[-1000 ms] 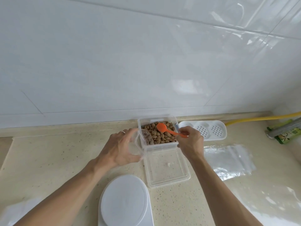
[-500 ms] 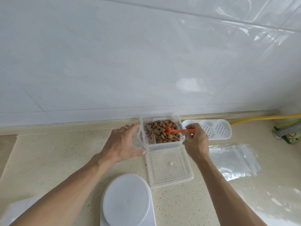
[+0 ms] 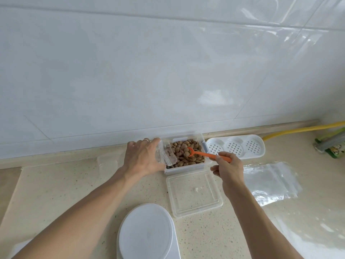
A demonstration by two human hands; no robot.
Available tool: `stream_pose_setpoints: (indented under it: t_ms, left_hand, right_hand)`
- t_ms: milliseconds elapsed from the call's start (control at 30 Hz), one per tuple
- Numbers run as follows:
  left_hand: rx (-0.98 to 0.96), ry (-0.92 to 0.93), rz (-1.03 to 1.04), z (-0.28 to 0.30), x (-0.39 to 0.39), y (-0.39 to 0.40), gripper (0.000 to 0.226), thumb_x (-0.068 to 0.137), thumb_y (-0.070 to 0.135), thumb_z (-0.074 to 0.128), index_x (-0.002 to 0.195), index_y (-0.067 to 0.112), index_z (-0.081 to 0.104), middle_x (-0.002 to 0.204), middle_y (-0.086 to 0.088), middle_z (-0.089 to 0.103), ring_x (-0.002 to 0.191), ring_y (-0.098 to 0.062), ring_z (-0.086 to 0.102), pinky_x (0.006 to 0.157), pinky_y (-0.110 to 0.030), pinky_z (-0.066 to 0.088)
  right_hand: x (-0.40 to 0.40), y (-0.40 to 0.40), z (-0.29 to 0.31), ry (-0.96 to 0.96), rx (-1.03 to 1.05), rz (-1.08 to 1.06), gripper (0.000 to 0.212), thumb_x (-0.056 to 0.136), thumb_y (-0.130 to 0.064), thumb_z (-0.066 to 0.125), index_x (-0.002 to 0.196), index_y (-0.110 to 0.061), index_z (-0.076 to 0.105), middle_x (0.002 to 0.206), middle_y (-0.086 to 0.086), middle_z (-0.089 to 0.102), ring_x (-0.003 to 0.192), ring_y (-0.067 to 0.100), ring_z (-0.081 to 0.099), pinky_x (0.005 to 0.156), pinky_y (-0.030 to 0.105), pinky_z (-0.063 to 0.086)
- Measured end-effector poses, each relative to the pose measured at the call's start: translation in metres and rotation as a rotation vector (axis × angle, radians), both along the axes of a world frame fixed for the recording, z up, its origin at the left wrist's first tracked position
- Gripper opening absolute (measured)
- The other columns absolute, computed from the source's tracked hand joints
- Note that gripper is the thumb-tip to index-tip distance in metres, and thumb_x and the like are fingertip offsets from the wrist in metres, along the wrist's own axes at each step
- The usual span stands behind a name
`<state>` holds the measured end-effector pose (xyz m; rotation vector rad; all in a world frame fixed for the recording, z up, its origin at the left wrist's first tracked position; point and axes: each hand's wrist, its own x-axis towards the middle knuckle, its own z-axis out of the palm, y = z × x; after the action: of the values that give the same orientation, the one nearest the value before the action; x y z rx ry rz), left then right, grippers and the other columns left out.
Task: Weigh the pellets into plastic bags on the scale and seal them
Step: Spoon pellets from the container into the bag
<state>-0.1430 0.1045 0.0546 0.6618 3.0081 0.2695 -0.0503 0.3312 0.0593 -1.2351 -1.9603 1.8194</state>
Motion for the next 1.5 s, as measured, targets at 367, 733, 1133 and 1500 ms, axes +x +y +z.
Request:
stream_pose_setpoints:
  t_ms: [367,733,1133,1500]
  left_hand:
    - [0.196,-0.242,-0.011,0.004,-0.008,0.026,0.084,0.066,0.049,0.075,0.138,0.03,0.034,0.115,-0.001,0.054,0.113,-0.023,0.052,0.102,-0.043,0.034]
    - [0.418,-0.333,0.079,0.0,0.0,0.012,0.091,0.064,0.041,0.084,0.139,0.031,0.034,0.105,0.007,0.051,0.097,-0.014,0.048,0.098,-0.042,0.041]
    - [0.369,-0.259,0.122,-0.006,0.003,0.003,0.09,0.065,0.044,0.08,0.14,0.031,0.034,0.108,0.005,0.056,0.103,-0.018,0.054,0.098,-0.042,0.041]
    - [0.243,-0.16,0.073,-0.01,0.004,-0.007,0.09,0.067,0.054,0.076,0.143,0.031,0.035,0.113,0.005,0.061,0.109,-0.018,0.056,0.106,-0.044,0.033]
  right_hand:
    - [0.006,-0.022,0.043,0.192,0.416,0.569,0.012,0.095,-0.006,0.057,0.093,-0.016,0.062,0.08,0.005,0.068,0.049,0.017,0.061,0.054,0.043,0.055]
    - [0.006,-0.024,0.059,0.298,0.602,0.52,0.016,0.093,-0.008,0.059,0.089,-0.023,0.063,0.067,-0.001,0.065,0.057,0.032,0.061,0.052,0.048,0.05]
    - [0.001,-0.009,0.04,0.188,0.476,0.181,0.013,0.095,-0.009,0.057,0.091,-0.021,0.06,0.087,-0.004,0.067,0.055,0.024,0.066,0.044,0.023,0.048]
    - [-0.003,-0.017,-0.017,-0.078,0.223,0.305,0.008,0.098,-0.011,0.055,0.104,-0.015,0.06,0.092,0.008,0.068,0.053,0.013,0.066,0.055,0.029,0.054]
